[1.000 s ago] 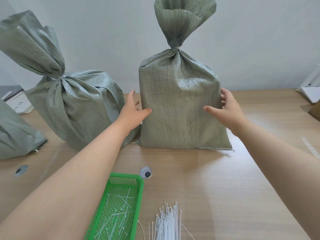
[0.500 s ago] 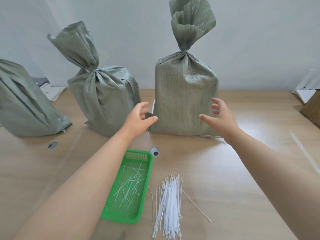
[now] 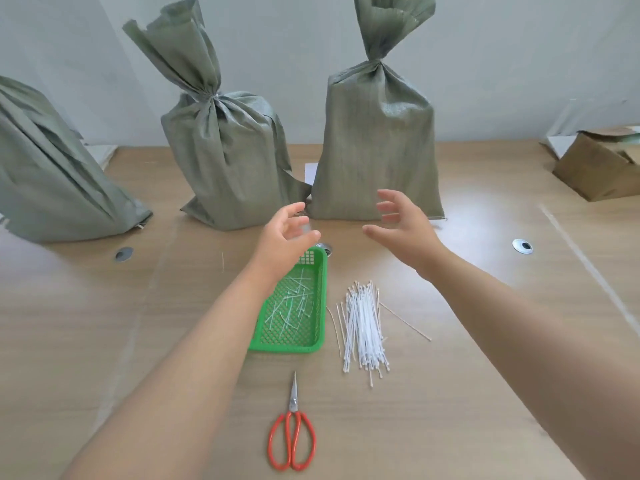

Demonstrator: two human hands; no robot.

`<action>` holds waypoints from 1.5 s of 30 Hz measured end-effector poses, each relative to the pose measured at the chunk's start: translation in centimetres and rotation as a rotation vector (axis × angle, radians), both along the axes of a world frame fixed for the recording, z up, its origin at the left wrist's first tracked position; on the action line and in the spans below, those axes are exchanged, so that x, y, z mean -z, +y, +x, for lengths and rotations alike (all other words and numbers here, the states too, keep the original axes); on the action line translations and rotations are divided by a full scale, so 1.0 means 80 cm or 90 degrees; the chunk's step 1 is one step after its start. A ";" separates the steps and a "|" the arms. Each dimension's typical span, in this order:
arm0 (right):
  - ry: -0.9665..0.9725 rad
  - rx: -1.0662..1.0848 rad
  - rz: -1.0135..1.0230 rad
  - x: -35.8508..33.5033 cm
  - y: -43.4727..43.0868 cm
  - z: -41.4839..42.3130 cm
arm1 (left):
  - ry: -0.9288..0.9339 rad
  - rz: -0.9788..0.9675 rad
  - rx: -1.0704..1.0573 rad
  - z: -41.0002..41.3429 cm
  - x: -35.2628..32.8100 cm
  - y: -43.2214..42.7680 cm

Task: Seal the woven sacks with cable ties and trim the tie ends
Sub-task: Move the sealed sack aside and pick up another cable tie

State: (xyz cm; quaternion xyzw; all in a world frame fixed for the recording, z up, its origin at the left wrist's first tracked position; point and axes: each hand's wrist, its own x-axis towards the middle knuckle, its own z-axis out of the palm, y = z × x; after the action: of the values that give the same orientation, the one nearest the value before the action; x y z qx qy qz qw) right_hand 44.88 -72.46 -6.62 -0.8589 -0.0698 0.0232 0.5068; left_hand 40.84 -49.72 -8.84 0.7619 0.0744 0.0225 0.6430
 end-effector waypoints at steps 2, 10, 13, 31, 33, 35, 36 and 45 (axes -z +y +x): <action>0.007 0.018 0.006 0.009 0.017 -0.029 | 0.002 -0.011 0.025 -0.021 0.008 0.013; 0.069 0.088 -0.003 0.053 0.045 -0.114 | 0.032 -0.059 0.049 -0.084 0.050 0.042; 0.105 0.102 -0.019 0.076 0.037 -0.130 | 0.049 -0.072 0.049 -0.093 0.067 0.036; 0.138 -0.169 -0.565 0.239 -0.050 -0.104 | 0.231 -0.045 0.073 -0.101 0.171 -0.071; 0.133 -0.182 -0.588 0.248 -0.049 -0.098 | 0.247 -0.048 0.074 -0.101 0.180 -0.076; 0.132 -0.190 -0.592 0.257 -0.049 -0.089 | 0.265 -0.056 0.077 -0.101 0.186 -0.079; 0.132 -0.195 -0.594 0.262 -0.049 -0.084 | 0.275 -0.065 0.074 -0.101 0.188 -0.079; 0.105 -0.255 -0.656 0.297 -0.051 -0.061 | 0.301 -0.136 0.040 -0.096 0.195 -0.084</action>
State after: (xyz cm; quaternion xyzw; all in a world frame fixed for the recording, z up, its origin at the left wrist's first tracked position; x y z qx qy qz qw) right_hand 39.97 -76.57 -30.34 -0.9608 -0.1713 0.2176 0.0112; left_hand 33.16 -56.41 -24.44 0.6758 0.2007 -0.1842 0.6849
